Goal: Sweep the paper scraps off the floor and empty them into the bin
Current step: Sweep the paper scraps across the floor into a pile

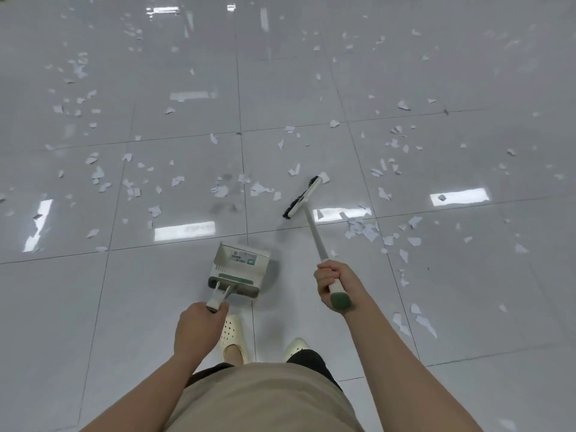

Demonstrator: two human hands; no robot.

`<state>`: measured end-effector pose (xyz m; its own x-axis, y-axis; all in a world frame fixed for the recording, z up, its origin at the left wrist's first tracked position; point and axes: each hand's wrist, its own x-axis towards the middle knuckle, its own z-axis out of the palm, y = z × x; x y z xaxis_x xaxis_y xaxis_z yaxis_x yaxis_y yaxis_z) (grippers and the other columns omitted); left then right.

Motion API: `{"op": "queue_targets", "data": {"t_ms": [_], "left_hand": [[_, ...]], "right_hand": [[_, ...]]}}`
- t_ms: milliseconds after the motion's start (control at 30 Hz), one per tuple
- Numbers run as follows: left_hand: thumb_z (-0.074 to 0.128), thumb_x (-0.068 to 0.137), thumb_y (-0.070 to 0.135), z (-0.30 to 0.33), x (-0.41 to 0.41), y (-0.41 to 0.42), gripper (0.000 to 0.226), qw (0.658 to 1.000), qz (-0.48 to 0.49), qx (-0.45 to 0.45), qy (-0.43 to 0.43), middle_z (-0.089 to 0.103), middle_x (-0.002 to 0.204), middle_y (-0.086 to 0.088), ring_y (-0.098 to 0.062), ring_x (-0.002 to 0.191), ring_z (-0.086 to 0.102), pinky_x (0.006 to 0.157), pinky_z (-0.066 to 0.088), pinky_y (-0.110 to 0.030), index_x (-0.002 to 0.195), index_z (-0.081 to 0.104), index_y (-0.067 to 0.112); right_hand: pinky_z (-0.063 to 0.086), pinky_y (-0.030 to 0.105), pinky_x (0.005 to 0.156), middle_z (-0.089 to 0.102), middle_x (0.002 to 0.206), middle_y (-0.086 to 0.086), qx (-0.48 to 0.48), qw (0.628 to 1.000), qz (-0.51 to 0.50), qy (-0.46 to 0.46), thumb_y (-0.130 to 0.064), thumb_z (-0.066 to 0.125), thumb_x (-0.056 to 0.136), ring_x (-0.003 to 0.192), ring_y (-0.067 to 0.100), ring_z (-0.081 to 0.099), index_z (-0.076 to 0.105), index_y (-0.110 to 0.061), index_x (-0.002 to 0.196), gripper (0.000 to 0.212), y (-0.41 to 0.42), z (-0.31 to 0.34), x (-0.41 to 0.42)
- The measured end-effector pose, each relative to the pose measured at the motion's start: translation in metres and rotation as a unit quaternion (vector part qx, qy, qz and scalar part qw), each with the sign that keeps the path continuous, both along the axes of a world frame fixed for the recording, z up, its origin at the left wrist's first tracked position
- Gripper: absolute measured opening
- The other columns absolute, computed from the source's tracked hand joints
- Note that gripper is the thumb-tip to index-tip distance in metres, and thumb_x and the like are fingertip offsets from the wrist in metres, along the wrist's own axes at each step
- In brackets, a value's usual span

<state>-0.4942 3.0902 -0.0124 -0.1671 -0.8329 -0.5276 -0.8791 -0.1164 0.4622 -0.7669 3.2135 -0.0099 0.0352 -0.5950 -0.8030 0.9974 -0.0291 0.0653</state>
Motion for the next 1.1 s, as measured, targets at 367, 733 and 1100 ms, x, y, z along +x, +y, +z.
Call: {"op": "queue_targets", "data": {"t_ms": [367,733,1100], "left_hand": [[0.063,0.095,0.037,-0.013,-0.118,0.048,0.055,0.975,-0.217,0.038,0.034,0.042,0.049,-0.003,-0.023,0.050,0.044,0.053,0.036,-0.032,0.054,0.041,0.010],[0.063,0.098,0.037,-0.034,-0.181,0.123,0.056,0.877,-0.475,0.062,0.031,0.045,0.047,0.000,-0.019,0.047,0.045,0.051,0.035,-0.031,0.052,0.040,0.013],[0.068,0.093,0.035,-0.041,-0.219,0.089,0.048,0.898,-0.408,0.168,-0.002,0.051,0.053,-0.006,-0.027,0.054,0.052,0.057,0.042,-0.035,0.057,0.050,0.008]], "right_hand": [[0.042,0.016,0.036,0.036,0.063,-0.008,0.074,0.973,-0.219,0.015,0.002,0.057,0.083,0.036,0.005,0.043,0.045,-0.013,0.082,0.019,0.156,0.072,0.012],[0.035,0.019,0.033,0.037,0.046,0.001,0.286,0.909,-0.291,0.090,0.006,0.052,0.086,0.033,0.012,0.036,0.047,-0.008,0.082,0.015,0.261,0.059,0.099],[0.037,0.018,0.034,0.040,0.049,0.002,0.443,0.864,-0.236,0.042,0.005,0.051,0.085,0.033,0.010,0.038,0.049,-0.004,0.090,0.011,0.297,0.031,0.096]]}}
